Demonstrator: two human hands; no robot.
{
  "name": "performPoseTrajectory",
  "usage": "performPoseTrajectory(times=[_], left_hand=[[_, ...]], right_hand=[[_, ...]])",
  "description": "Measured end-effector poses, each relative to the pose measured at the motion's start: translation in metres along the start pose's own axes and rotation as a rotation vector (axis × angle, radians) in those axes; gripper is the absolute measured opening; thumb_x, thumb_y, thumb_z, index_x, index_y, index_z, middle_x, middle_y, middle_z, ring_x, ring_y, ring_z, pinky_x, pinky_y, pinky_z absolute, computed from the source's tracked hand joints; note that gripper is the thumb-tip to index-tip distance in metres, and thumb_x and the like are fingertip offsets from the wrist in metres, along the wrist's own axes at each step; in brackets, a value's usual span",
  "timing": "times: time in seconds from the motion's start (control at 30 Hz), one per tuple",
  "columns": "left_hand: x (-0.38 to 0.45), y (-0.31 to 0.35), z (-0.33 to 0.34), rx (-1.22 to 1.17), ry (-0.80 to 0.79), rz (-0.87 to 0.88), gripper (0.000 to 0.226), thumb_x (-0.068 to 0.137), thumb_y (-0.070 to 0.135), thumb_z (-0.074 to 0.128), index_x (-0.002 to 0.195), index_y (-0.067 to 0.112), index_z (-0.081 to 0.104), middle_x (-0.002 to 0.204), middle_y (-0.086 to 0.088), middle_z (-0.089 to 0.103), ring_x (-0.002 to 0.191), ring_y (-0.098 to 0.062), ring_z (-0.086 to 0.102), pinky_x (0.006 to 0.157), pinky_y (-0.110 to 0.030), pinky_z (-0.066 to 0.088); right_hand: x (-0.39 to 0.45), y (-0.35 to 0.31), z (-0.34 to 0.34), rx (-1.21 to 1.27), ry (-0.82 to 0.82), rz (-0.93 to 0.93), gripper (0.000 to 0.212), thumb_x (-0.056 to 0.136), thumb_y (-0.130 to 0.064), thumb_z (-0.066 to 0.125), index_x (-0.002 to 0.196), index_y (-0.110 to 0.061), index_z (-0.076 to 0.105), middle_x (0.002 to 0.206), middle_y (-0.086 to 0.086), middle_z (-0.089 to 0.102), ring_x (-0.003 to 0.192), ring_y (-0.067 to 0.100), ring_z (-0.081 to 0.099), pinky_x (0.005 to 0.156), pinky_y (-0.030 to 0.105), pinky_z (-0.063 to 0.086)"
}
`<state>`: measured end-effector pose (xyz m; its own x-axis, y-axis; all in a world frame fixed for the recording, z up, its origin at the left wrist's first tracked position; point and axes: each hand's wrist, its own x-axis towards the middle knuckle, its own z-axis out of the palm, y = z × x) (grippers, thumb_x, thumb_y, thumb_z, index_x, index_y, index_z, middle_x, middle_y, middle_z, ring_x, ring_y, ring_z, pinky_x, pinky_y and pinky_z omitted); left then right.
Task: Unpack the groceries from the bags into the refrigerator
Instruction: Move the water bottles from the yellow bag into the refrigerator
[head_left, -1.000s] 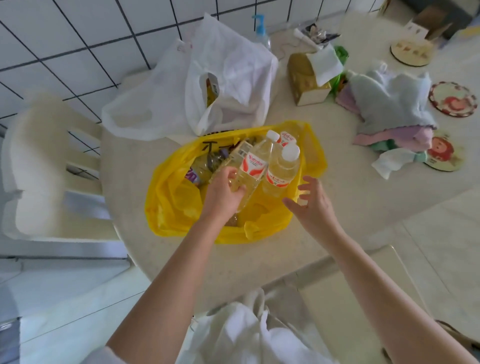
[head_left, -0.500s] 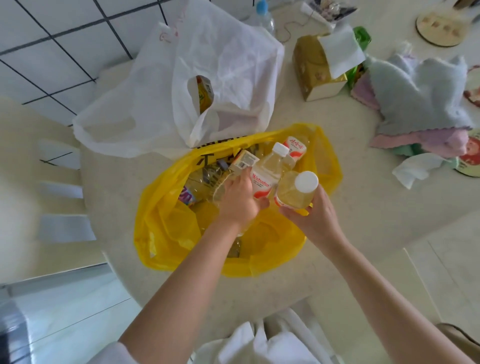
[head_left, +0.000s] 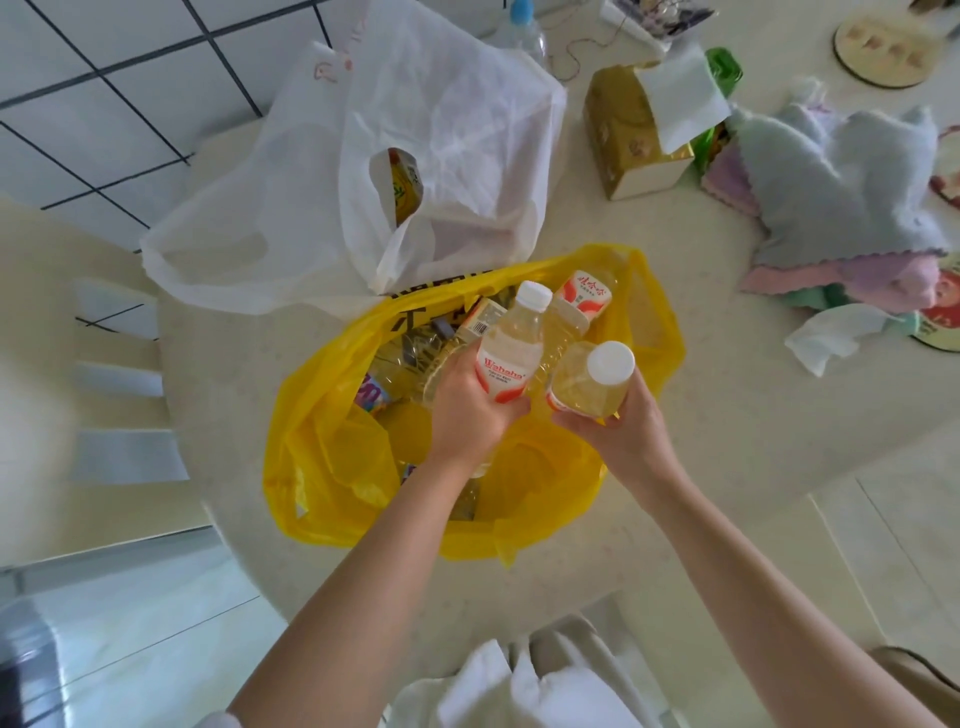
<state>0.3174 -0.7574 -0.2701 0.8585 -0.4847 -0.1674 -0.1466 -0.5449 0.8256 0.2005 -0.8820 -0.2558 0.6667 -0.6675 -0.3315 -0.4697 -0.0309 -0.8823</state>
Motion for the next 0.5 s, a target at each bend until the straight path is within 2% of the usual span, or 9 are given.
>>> performPoseTrajectory(times=[0.07, 0.1, 0.23, 0.37, 0.43, 0.5], left_hand=[[-0.005, -0.001, -0.001, -0.070, 0.042, -0.052, 0.056, 0.065, 0.021, 0.088, 0.112, 0.016, 0.058, 0.102, 0.001, 0.062, 0.091, -0.015, 0.062, 0.073, -0.026, 0.056], [-0.008, 0.001, -0.002, -0.113, 0.069, -0.094, 0.056, 0.066, 0.021, 0.087, 0.113, 0.020, 0.056, 0.105, 0.000, 0.062, 0.093, -0.014, 0.062, 0.074, -0.027, 0.057], [-0.022, 0.020, -0.015, -0.267, 0.224, -0.171, 0.061, 0.068, 0.020, 0.085, 0.120, 0.020, 0.053, 0.107, 0.003, 0.062, 0.092, -0.008, 0.063, 0.064, -0.010, 0.051], [-0.045, 0.048, -0.041, -0.377, 0.338, -0.155, 0.054, 0.067, 0.016, 0.086, 0.113, 0.023, 0.058, 0.094, 0.013, 0.065, 0.080, 0.007, 0.063, 0.061, -0.010, 0.050], [-0.064, 0.058, -0.054, -0.426, 0.345, -0.167, 0.054, 0.062, 0.021, 0.088, 0.109, 0.025, 0.061, 0.092, 0.011, 0.068, 0.081, 0.000, 0.066, 0.064, -0.017, 0.055], [-0.088, 0.063, -0.063, -0.528, 0.329, -0.202, 0.058, 0.053, 0.032, 0.086, 0.106, 0.024, 0.064, 0.091, 0.004, 0.072, 0.083, -0.013, 0.070, 0.071, -0.033, 0.060]], right_hand=[[-0.002, 0.001, -0.003, 0.029, -0.012, -0.003, 0.069, 0.065, -0.019, 0.086, 0.121, -0.026, 0.047, 0.117, -0.004, 0.059, 0.110, 0.015, 0.057, 0.080, 0.019, 0.051], [-0.003, 0.000, -0.005, 0.040, -0.015, -0.008, 0.068, 0.065, -0.018, 0.086, 0.120, -0.026, 0.047, 0.117, -0.003, 0.060, 0.110, 0.016, 0.057, 0.078, 0.016, 0.050], [-0.012, -0.011, -0.020, 0.063, -0.038, -0.061, 0.074, 0.064, -0.019, 0.087, 0.126, -0.021, 0.048, 0.122, 0.000, 0.060, 0.114, 0.019, 0.057, 0.082, 0.018, 0.051], [-0.034, -0.030, -0.040, 0.040, -0.060, -0.184, 0.064, 0.062, -0.030, 0.088, 0.115, -0.036, 0.052, 0.114, -0.009, 0.063, 0.109, 0.015, 0.059, 0.090, 0.038, 0.053], [-0.051, -0.040, -0.048, 0.070, -0.087, -0.211, 0.065, 0.061, -0.033, 0.087, 0.116, -0.035, 0.054, 0.115, -0.009, 0.064, 0.109, 0.012, 0.060, 0.092, 0.040, 0.052], [-0.071, -0.049, -0.056, 0.130, -0.112, -0.207, 0.070, 0.060, -0.034, 0.085, 0.122, -0.028, 0.055, 0.116, -0.007, 0.066, 0.108, 0.010, 0.063, 0.088, 0.034, 0.054]])
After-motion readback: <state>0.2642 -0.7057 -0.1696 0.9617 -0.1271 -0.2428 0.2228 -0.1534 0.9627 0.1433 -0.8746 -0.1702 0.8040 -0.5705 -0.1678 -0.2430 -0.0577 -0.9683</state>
